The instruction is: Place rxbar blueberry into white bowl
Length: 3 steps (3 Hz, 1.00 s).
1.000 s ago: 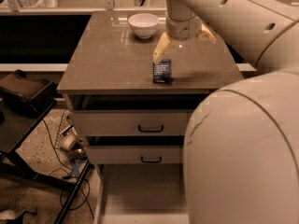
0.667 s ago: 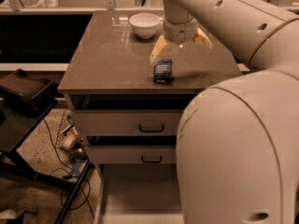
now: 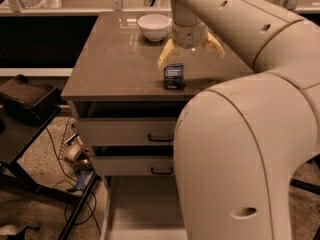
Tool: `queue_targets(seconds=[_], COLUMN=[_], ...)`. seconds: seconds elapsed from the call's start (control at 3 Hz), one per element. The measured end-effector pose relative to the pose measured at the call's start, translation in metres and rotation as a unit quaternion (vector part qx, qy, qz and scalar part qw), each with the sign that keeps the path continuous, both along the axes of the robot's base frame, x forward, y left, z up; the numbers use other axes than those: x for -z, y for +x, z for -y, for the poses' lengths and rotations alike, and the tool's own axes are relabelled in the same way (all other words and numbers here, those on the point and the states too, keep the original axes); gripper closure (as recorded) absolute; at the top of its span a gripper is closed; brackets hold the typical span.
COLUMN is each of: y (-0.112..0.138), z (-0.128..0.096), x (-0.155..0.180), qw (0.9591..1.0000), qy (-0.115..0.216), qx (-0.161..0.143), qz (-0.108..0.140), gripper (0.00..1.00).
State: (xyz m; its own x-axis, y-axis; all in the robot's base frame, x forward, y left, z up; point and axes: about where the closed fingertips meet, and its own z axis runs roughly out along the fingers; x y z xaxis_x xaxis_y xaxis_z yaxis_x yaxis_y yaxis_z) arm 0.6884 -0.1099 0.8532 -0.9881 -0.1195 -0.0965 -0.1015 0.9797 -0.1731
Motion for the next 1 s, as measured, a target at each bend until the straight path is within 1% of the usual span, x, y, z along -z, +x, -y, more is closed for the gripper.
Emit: queue_targets(seconds=[0.33,0.67,1.0], y=[0.003,0.005,0.000], z=[-0.012,-0.018,-0.017], x=[0.008,0.026,0.040], qw=[0.9998,0.9982,0.9945], qy=[0.014,0.053,0.093], qx=[0.008,0.012,0.021], qz=[-0.010,-0.027,-0.043], gripper=[0.00,0.00,0.00])
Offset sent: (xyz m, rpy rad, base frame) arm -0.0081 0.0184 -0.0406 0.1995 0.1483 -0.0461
